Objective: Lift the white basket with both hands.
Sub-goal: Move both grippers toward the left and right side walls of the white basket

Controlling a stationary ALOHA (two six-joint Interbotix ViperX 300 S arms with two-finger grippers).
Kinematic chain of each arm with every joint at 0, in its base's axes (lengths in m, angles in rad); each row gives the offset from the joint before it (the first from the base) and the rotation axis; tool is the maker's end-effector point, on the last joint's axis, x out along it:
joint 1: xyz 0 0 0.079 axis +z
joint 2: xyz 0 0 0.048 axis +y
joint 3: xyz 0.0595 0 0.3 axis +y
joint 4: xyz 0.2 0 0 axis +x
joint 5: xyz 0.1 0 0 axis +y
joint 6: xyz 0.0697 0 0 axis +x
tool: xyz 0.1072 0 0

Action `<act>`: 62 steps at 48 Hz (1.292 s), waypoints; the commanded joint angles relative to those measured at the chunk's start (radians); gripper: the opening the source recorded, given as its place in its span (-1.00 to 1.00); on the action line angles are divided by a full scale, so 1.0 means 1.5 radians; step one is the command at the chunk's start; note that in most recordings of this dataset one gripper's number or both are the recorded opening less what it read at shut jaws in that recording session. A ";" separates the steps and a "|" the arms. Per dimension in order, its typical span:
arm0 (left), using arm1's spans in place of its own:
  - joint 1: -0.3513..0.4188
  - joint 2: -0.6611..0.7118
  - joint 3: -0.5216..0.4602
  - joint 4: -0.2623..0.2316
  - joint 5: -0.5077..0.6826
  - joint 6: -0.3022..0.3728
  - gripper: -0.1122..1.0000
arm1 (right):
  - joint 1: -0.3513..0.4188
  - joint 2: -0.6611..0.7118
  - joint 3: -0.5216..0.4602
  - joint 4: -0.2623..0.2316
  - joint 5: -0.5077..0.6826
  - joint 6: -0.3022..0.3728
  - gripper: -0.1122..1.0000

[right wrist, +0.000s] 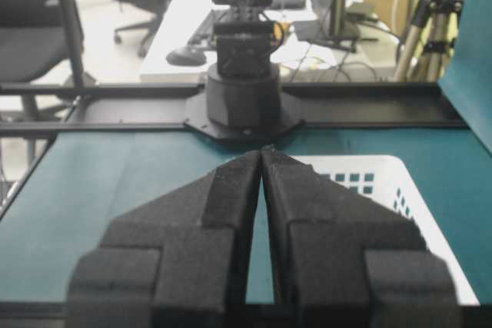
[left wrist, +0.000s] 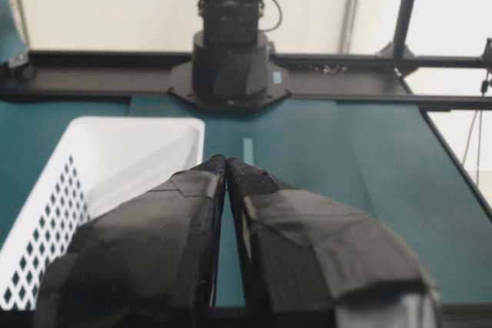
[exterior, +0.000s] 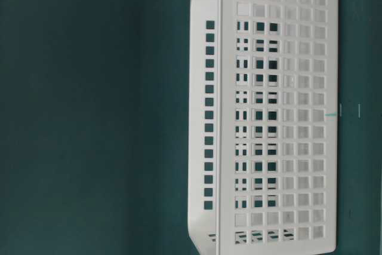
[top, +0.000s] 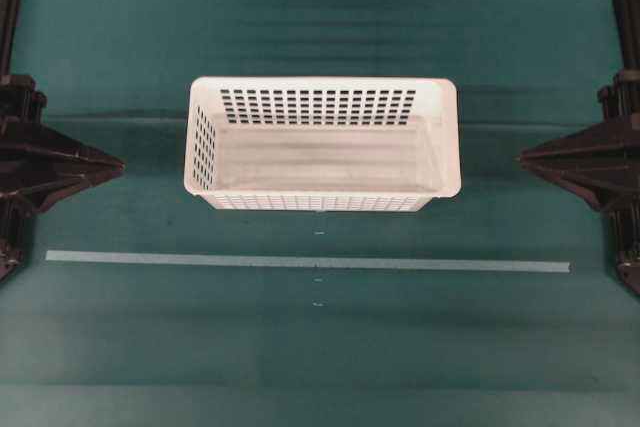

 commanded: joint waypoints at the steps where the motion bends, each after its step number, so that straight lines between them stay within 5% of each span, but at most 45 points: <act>1: -0.002 0.028 -0.018 0.006 0.018 -0.036 -0.54 | 0.006 0.005 -0.007 0.011 -0.002 0.010 -0.54; 4: 0.003 0.035 -0.039 0.006 0.034 -0.065 -0.50 | 0.006 0.005 -0.014 0.042 0.012 0.022 -0.55; 8: 0.016 0.039 -0.063 0.008 0.056 -0.095 -0.73 | 0.000 0.005 -0.032 0.085 0.065 0.059 -0.73; 13: 0.026 0.038 -0.077 0.009 0.081 -0.114 -0.88 | -0.011 0.006 -0.058 0.100 0.154 0.105 -0.83; 21: 0.027 0.041 -0.096 0.009 0.118 -0.177 -0.89 | -0.077 0.024 -0.108 0.146 0.325 0.240 -0.83; 31: 0.030 0.074 -0.134 0.008 0.174 -0.372 -0.89 | -0.177 0.073 -0.181 0.142 0.551 0.376 -0.83; 39: 0.066 0.111 -0.186 0.009 0.298 -0.550 -0.89 | -0.230 0.132 -0.234 0.126 0.645 0.497 -0.83; 53: 0.143 0.172 -0.256 0.012 0.445 -0.685 -0.90 | -0.246 0.288 -0.315 0.106 0.811 0.597 -0.83; 62: 0.176 0.235 -0.287 0.016 0.590 -0.809 -0.90 | -0.245 0.376 -0.395 0.070 0.891 0.600 -0.83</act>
